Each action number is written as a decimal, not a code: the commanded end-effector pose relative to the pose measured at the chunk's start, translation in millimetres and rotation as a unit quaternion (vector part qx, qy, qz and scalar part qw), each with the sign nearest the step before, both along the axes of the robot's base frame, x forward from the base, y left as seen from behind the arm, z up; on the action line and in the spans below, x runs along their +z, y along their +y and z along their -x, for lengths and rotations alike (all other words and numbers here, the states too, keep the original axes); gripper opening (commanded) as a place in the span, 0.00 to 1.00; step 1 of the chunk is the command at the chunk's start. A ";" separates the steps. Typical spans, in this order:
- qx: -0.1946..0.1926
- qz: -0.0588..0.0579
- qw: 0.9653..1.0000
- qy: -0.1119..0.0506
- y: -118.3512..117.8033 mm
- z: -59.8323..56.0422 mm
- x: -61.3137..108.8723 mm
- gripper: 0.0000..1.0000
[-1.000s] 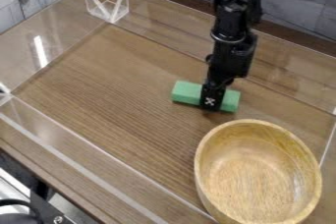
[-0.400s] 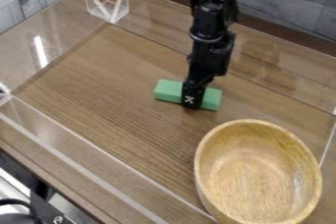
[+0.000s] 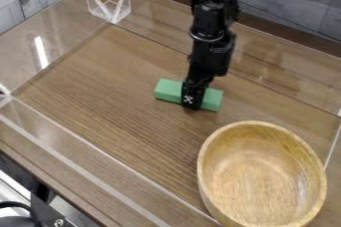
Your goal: Put green object into wooden bowl
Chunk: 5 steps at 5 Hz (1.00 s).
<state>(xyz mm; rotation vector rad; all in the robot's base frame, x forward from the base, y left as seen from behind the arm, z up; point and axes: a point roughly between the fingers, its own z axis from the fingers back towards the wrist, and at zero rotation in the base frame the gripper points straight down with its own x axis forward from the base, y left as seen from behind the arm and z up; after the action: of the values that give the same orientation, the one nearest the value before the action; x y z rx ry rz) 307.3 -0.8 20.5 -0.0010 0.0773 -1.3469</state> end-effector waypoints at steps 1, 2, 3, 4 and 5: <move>-0.008 -0.002 0.999 -0.037 -7.0 -7.4 21.5 0.00; 0.011 -0.004 0.999 -0.038 -7.0 -8.6 20.1 0.00; 0.029 -0.006 0.999 -0.039 -5.4 -10.3 18.8 0.00; 0.032 -0.008 0.999 -0.039 -8.0 -14.9 17.7 0.00; 0.035 -0.009 0.999 -0.040 -10.8 -19.1 13.9 0.00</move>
<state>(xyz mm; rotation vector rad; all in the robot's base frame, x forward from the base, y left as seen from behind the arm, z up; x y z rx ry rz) 315.9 -10.1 20.8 0.0303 0.0687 -1.2683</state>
